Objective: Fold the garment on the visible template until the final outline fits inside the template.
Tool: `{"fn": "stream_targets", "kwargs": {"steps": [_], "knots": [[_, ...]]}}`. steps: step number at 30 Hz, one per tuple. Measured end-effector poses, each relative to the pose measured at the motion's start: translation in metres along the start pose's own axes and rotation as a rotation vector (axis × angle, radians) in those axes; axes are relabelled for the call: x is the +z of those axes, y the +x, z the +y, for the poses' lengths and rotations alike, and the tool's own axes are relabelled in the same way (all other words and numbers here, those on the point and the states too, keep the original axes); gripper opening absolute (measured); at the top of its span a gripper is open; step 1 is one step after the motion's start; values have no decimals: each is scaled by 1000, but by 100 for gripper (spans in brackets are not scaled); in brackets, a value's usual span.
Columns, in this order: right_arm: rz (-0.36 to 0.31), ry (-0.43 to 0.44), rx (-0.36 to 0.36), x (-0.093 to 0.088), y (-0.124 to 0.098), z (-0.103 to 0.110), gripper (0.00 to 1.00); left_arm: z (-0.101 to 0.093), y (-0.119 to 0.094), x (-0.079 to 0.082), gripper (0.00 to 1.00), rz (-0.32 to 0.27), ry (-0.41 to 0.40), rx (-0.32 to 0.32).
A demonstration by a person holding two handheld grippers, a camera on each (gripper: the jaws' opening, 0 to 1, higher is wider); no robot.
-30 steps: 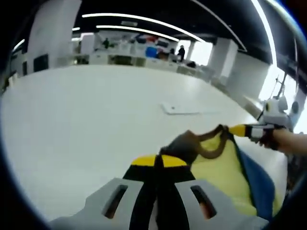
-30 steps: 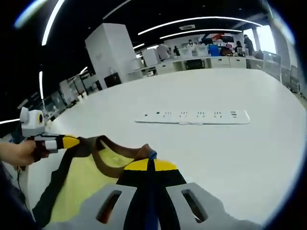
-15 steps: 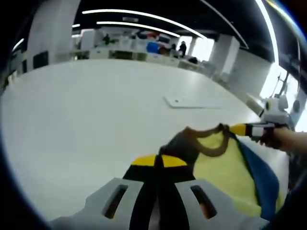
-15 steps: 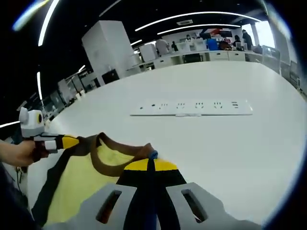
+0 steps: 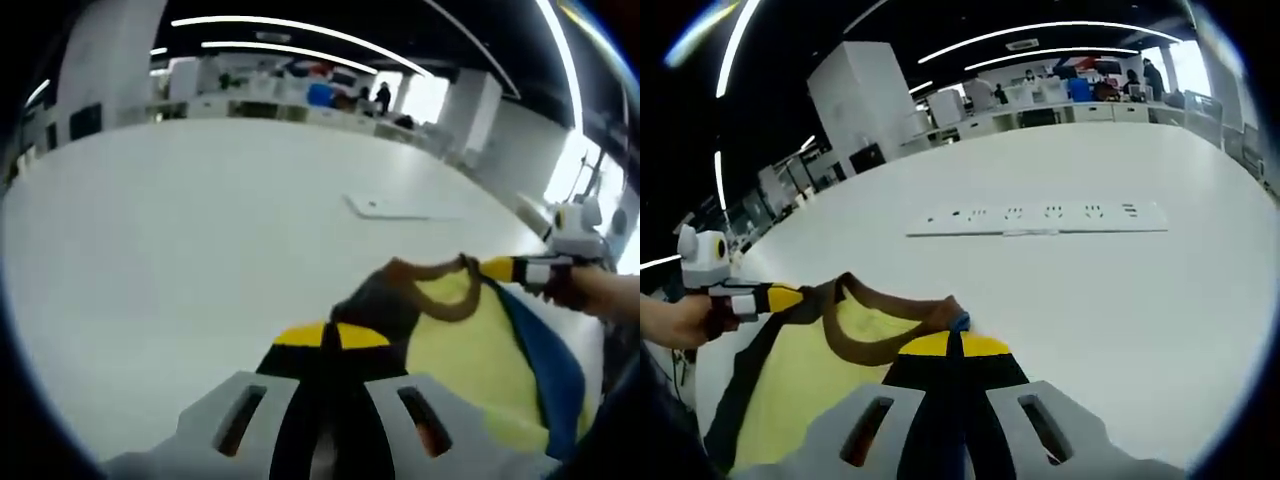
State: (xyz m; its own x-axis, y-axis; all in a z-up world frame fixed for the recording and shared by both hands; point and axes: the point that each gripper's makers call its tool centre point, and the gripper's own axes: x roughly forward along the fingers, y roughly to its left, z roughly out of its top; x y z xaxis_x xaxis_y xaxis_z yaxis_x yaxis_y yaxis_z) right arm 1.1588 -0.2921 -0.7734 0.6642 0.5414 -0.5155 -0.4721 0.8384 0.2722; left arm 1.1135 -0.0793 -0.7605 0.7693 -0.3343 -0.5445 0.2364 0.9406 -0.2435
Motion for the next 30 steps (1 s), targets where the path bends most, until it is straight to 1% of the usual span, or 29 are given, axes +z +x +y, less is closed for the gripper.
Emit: {"fn": "stream_targets", "kwargs": {"steps": [2, 8, 15, 18, 21, 24, 25, 26, 28, 30], "knots": [[-5, 12, 3, -1, -2, 4, 1, 0, 0, 0, 0, -2, -7, 3], [-5, 7, 4, -1, 0, 3, 1, 0, 0, 0, 0, -2, -20, -1], [-16, 23, 9, 0, 1, 3, 2, -3, -2, 3, 0, -11, 1, -16], [-38, 27, 28, 2, -2, 8, 3, -3, -4, 6, 5, -23, -10, -18], [-59, 13, 36, 7, -6, 13, 9, -5, -5, 7, 10, -25, -21, -24], [-72, -12, 41, 11, -10, 20, 14, -7, -7, 7, 12, -19, 3, -30], [-80, -23, 39, 12, -13, 23, 17, -8, -8, 7, 14, -19, 3, -32], [-84, -30, 35, 13, -14, 24, 21, -9, -8, 7, 16, -20, 4, -33], [-91, -44, 30, 15, -16, 26, 27, -11, -9, 8, 25, -17, 13, -33], [-96, -63, 31, 19, -15, 27, 30, -12, -11, 10, 28, -18, 39, -25]]}}
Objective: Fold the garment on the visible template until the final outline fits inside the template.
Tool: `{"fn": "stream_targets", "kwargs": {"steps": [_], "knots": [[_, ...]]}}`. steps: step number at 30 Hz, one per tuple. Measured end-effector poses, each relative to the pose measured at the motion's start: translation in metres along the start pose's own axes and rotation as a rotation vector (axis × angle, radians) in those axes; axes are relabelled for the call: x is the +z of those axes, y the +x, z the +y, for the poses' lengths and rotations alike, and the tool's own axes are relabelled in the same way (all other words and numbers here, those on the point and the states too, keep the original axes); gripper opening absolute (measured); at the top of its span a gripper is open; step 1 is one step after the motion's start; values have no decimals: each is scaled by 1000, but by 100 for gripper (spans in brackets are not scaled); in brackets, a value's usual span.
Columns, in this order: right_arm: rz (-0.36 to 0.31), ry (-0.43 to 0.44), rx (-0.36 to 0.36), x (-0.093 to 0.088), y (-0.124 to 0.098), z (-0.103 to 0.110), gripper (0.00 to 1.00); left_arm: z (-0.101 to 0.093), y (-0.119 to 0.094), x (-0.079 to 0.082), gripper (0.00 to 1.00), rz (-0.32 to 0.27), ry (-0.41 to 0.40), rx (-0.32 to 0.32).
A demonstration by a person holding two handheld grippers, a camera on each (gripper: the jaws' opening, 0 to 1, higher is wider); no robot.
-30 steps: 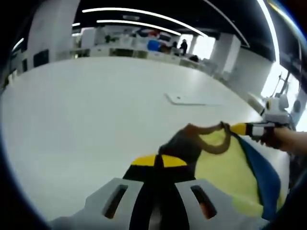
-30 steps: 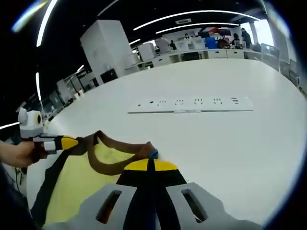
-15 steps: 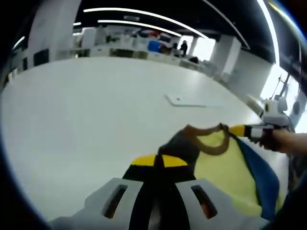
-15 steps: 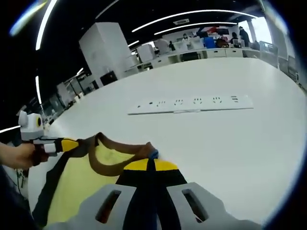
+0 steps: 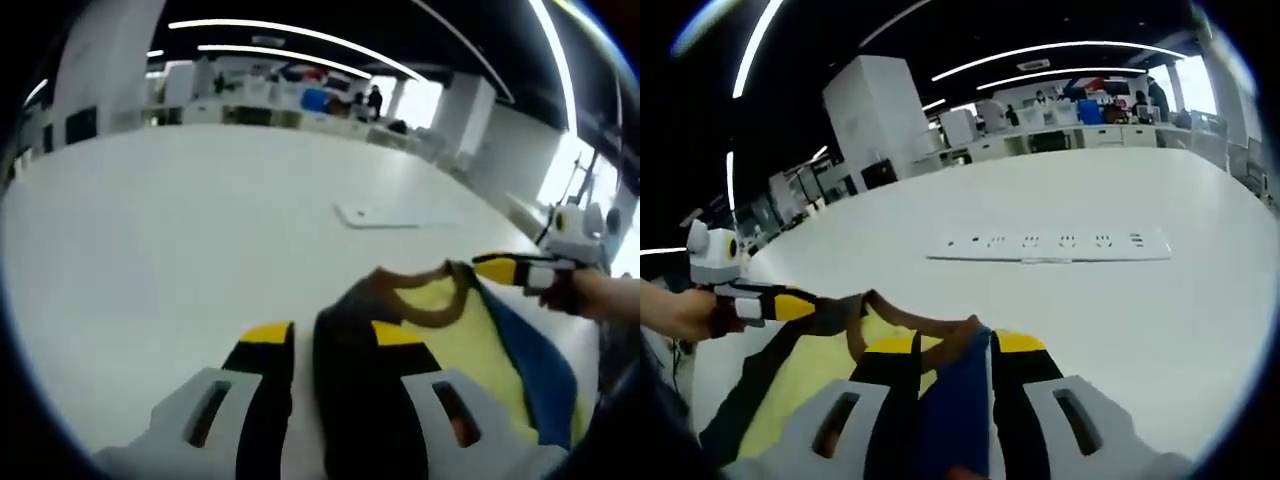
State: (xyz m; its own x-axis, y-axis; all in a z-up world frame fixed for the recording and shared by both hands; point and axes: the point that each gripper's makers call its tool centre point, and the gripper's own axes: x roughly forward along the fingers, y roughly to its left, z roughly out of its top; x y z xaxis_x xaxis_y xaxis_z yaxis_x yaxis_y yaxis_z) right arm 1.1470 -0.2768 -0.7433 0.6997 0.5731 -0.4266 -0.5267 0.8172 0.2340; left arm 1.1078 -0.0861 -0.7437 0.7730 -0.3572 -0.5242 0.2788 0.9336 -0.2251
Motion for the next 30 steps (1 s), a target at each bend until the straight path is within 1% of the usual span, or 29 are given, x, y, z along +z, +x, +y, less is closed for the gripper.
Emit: {"fn": "stream_targets", "kwargs": {"steps": [3, 5, 7, 12, 15, 20, 22, 27, 30], "knots": [[-6, -10, 7, 2, -6, 7, 34, -2, -4, 3, 29, -7, -2, -10], [-12, -26, 5, 4, -11, 11, 42, -3, -7, 5, 31, -10, -6, -13], [-14, -38, 4, 5, -13, 12, 47, -6, -10, 7, 35, -13, -4, -17], [-25, -45, 7, 10, -25, 20, 50, -9, -20, 11, 38, -15, 7, -19], [-26, -51, 1, 12, -31, 22, 54, -13, -27, 14, 39, -21, 18, -22], [-28, -54, 1, 12, -44, 33, 54, -20, -40, 19, 39, -34, 23, -27], [-13, -67, 3, 11, -41, 30, 56, -23, -45, 19, 41, -36, 15, -30], [-4, -80, 12, 7, -56, 48, 56, -31, -56, 22, 41, -44, 24, -33], [-8, -84, 18, 10, -63, 58, 56, -34, -62, 23, 41, -49, 25, -35]]}}
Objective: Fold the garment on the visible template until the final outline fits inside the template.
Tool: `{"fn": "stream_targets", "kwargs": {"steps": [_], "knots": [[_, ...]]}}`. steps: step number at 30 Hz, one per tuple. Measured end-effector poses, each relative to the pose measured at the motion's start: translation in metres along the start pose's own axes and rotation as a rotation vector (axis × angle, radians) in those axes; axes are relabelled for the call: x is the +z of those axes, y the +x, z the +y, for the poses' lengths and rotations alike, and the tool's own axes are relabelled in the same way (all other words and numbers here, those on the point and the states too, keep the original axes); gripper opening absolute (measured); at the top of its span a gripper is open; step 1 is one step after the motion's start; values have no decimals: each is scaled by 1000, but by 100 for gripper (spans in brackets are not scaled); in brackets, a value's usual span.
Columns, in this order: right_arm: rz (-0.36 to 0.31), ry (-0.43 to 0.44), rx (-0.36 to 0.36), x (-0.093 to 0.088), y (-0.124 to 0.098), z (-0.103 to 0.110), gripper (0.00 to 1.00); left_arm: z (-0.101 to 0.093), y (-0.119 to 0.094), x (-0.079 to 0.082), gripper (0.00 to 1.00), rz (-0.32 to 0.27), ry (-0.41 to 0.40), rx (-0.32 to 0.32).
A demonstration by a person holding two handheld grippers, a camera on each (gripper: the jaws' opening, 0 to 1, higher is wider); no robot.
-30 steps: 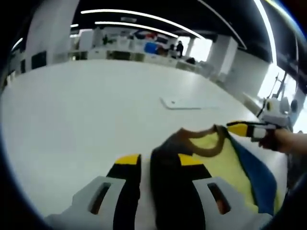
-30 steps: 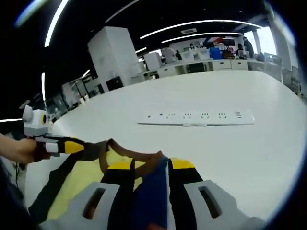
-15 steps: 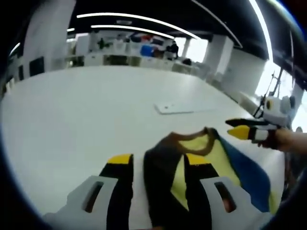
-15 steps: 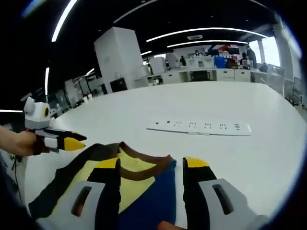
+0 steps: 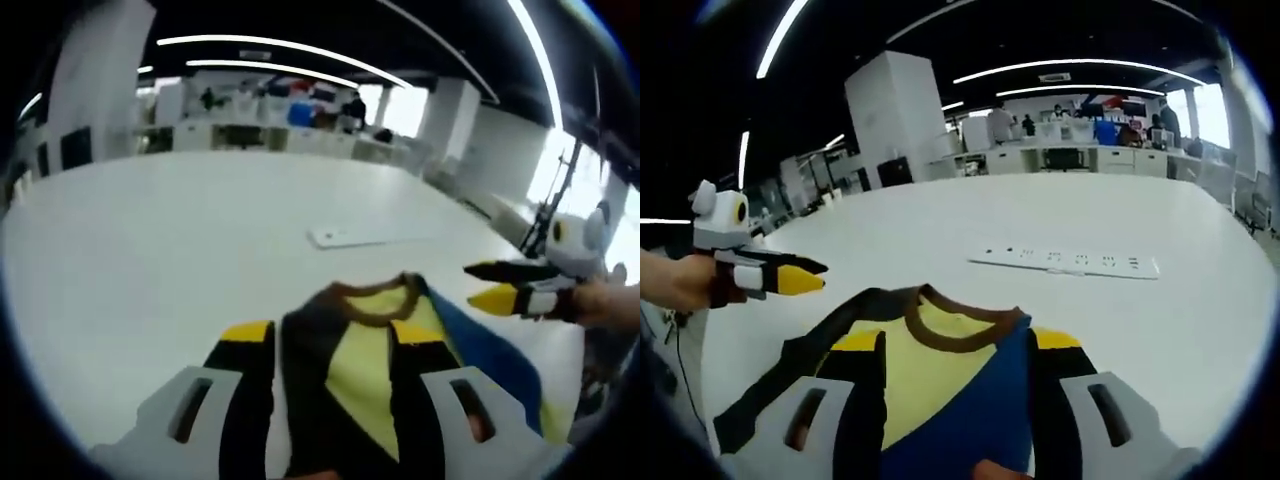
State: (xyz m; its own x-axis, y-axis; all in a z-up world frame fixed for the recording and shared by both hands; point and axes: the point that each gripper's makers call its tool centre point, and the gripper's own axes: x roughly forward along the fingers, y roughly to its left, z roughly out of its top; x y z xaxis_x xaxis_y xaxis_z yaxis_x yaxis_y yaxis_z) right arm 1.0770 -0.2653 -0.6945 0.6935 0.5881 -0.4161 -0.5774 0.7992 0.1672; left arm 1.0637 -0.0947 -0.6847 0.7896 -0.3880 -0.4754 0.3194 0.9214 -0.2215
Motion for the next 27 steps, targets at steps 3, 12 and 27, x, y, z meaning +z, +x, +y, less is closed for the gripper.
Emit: {"fn": "stream_targets", "kwargs": {"steps": [3, 12, 27], "knots": [[-14, 2, 4, 7, -8, 9, 56, -4, -9, 1, 41, -6, 3, -1], [-40, -1, 0, 18, -28, 22, 56, -14, -33, -3, 42, -26, -26, -5], [-29, -12, -14, 13, -57, 35, 55, -20, -59, -3, 42, -45, -62, 10]]}}
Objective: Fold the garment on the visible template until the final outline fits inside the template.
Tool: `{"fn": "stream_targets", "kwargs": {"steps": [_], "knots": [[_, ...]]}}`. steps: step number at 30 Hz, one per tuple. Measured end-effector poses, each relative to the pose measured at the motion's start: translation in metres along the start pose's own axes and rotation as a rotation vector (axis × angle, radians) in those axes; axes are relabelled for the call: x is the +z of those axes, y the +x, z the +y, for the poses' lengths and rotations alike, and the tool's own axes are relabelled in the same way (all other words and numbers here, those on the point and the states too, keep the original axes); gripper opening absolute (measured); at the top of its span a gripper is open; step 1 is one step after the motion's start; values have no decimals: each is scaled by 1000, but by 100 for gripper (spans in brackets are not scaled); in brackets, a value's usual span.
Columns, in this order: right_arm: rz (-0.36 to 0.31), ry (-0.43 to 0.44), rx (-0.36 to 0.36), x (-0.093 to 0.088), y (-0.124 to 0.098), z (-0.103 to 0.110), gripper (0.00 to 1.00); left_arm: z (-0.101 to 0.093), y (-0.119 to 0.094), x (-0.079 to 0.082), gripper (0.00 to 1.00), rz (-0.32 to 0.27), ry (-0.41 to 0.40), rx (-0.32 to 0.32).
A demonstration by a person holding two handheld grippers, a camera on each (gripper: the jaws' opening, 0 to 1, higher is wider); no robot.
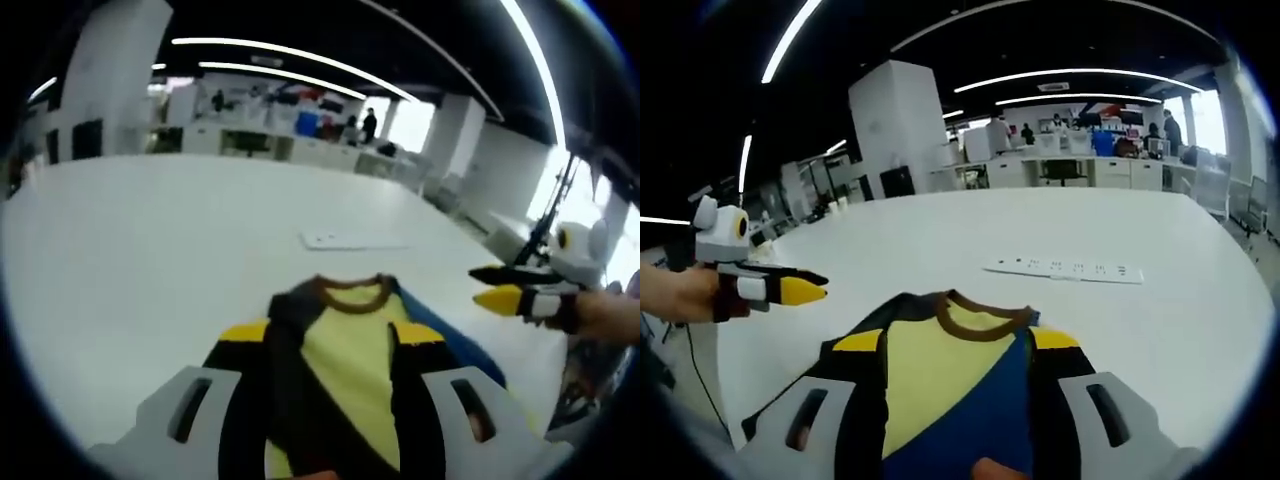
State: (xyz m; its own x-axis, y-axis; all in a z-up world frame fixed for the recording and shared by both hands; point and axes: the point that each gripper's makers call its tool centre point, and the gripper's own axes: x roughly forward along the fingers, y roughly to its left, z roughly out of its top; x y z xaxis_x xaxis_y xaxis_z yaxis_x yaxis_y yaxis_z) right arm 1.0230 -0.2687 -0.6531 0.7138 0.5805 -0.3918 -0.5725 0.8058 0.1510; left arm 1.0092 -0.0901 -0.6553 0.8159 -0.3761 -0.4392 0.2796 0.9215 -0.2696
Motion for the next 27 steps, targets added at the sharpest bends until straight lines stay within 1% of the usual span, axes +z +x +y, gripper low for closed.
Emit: {"fn": "stream_targets", "kwargs": {"steps": [6, 15, 20, 27], "knots": [[-5, -12, 2, 3, -8, 5, 54, -1, -9, 1, 42, -7, -5, 5], [-8, -11, 3, 4, -17, 14, 56, -4, -24, -5, 42, -6, -5, 10], [-21, 1, 0, 7, -28, 21, 56, -2, -31, -5, 42, -6, -8, 16], [-37, 10, -7, 11, -43, 27, 57, -12, -48, -7, 43, -12, -4, 4]]}}
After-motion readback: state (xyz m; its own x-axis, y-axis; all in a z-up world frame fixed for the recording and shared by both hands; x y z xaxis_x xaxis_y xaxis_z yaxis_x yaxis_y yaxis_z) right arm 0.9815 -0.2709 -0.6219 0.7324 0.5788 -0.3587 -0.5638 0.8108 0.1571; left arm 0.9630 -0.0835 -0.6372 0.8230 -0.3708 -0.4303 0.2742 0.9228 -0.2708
